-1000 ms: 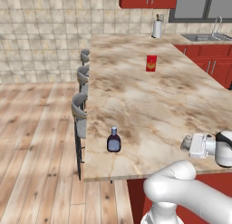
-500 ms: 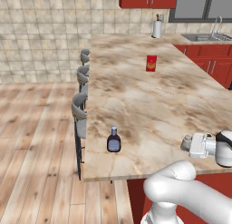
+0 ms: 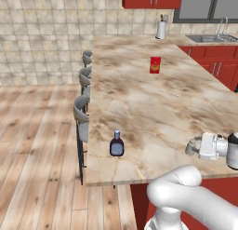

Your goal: Move the condiment bottle and shaker from the cabinet to the dining counter.

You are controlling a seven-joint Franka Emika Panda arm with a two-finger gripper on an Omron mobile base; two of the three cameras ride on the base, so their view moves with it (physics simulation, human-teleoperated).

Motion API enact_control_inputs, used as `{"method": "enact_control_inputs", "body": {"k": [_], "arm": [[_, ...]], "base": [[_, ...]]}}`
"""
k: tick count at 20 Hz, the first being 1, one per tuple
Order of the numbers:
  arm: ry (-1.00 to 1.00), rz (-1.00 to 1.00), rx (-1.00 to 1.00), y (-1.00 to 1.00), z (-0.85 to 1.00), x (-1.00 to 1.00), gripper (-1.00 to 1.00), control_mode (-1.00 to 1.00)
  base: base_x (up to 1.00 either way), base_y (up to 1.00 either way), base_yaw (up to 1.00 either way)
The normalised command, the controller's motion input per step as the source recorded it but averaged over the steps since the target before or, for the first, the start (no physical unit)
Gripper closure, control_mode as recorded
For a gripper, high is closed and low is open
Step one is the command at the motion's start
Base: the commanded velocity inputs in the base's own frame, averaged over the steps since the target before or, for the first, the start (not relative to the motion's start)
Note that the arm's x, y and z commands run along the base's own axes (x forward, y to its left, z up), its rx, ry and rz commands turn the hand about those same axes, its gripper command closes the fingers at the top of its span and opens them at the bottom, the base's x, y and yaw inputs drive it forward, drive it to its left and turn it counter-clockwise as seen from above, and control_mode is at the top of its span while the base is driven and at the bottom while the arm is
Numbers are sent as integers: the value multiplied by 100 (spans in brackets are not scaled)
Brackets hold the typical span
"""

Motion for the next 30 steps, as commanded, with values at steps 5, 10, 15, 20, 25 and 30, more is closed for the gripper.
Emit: {"method": "enact_control_inputs", "body": {"k": [5,10,15,20,25,30], "arm": [[0,0,0,-15,58,-43,-100,-100],[0,-3,0,-2,64,-66,-100,-100],[9,-14,0,1,86,-65,-100,-100],[27,-32,-3,15,84,-45,-100,-100],[43,-34,-10,23,87,-28,-100,-100],[47,-27,-22,42,58,-12,-100,-100]], "base": [[0,0,0],[0,0,0],[0,0,0],[0,0,0],[0,0,0],[0,0,0]]}}
